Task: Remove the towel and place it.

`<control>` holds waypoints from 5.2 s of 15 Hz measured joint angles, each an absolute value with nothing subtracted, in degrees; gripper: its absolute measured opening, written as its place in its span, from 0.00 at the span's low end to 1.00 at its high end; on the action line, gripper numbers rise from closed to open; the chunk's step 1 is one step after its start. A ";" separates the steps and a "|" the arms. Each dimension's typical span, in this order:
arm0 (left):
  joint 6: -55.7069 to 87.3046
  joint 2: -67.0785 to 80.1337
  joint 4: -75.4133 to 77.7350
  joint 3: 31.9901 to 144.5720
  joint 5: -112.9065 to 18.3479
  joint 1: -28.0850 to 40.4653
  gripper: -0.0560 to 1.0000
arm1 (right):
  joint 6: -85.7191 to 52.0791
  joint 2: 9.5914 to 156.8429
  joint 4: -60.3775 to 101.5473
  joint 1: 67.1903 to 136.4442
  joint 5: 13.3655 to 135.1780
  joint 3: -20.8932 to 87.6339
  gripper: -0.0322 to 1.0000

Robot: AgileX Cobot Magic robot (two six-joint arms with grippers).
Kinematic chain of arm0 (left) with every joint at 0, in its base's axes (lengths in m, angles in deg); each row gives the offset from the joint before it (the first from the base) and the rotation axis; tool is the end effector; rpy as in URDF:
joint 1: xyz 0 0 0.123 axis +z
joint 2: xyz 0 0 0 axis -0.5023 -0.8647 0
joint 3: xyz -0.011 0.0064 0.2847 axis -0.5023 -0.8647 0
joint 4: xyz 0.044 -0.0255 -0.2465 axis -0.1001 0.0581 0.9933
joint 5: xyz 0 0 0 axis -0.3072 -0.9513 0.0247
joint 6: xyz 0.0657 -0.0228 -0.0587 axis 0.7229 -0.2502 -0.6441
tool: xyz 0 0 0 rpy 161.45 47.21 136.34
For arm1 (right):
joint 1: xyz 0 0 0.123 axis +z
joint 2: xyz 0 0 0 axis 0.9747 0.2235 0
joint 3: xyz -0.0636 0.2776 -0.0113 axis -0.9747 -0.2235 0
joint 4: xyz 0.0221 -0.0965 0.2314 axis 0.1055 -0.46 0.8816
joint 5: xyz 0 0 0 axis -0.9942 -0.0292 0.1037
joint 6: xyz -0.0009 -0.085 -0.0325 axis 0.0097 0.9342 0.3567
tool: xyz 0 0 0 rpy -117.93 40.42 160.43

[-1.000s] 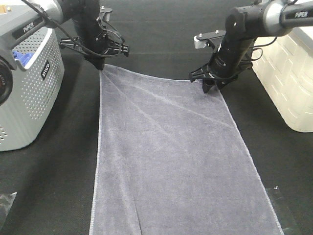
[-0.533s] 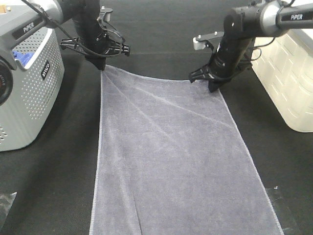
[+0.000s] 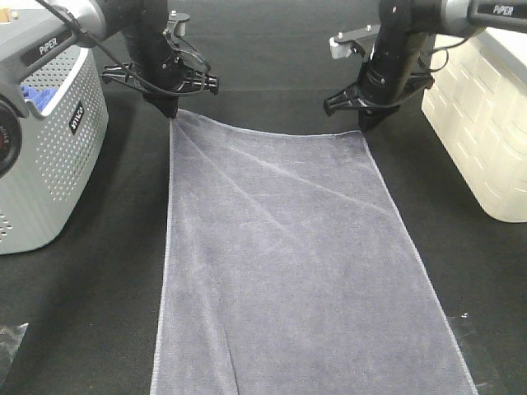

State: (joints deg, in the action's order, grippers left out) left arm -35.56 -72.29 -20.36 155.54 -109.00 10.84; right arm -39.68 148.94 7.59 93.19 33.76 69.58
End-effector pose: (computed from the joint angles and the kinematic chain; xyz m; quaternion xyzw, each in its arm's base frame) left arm 0.5280 -0.1728 0.1611 0.0319 0.9748 -0.0010 0.2208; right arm 0.5005 0.1381 0.1414 -0.1585 0.9666 -0.0110 0.2010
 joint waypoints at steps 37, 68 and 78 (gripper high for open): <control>-35.39 -72.29 -20.01 155.54 -107.85 10.84 0.05 | -37.73 154.32 15.61 89.41 38.58 70.78 0.05; -35.33 -76.99 -27.86 155.54 -60.87 13.88 0.05 | -37.51 149.17 2.32 89.18 71.01 73.19 0.03; -35.39 -83.18 -27.41 155.54 -47.69 15.89 0.05 | -37.51 156.33 1.63 89.18 84.35 73.24 0.03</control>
